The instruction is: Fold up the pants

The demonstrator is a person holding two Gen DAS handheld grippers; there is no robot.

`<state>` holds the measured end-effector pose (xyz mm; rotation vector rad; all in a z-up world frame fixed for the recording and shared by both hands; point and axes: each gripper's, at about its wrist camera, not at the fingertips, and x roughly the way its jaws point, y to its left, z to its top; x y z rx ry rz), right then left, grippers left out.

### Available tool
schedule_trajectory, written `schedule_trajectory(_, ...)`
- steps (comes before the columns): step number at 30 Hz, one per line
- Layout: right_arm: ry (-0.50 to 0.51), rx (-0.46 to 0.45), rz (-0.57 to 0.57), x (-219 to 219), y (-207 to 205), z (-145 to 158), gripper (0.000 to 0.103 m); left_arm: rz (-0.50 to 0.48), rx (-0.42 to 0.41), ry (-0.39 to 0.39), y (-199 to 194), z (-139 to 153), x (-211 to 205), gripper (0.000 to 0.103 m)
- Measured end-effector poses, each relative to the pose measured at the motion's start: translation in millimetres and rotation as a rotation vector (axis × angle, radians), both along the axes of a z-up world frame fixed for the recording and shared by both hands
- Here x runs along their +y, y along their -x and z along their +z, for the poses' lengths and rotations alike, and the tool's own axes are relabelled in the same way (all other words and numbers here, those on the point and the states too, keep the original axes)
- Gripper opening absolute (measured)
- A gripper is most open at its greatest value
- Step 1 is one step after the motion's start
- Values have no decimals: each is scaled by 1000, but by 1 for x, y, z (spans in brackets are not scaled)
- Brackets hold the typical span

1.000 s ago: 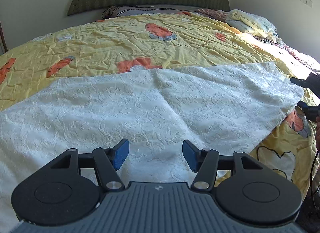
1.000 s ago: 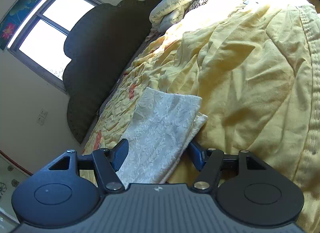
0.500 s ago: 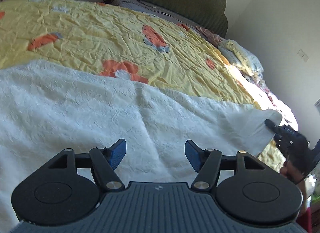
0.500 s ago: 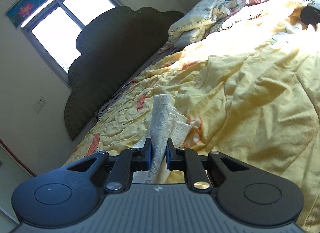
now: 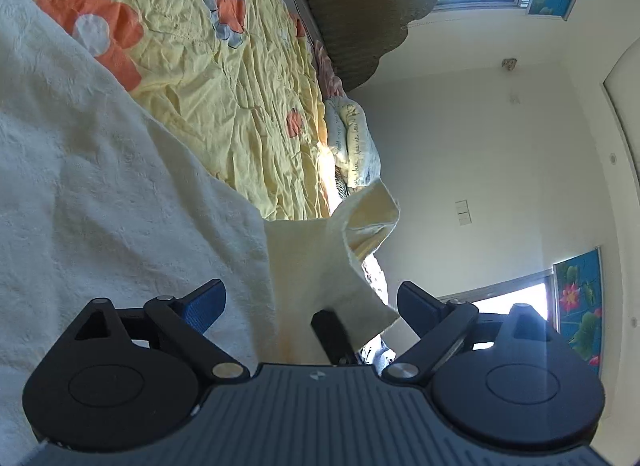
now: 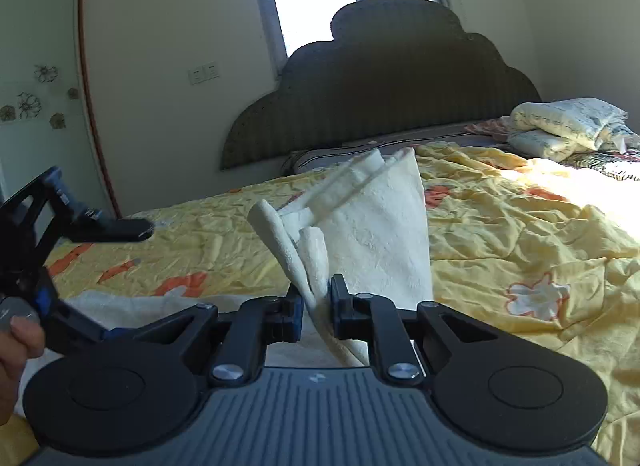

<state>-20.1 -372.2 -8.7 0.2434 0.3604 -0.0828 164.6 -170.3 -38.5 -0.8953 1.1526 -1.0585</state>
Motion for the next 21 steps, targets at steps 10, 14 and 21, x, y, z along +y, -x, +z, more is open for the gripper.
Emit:
schedule_trajectory(10, 247, 87, 323, 90, 2, -13, 14, 88, 58, -101, -23, -19, 6, 78)
schedule_trajectory(14, 238, 98, 323, 90, 0, -15, 14, 97, 49, -193, -31, -20, 12, 31)
schedule_trajectory(21, 244, 86, 364, 99, -10, -13, 14, 175, -229, -335, -16, 12, 35, 4)
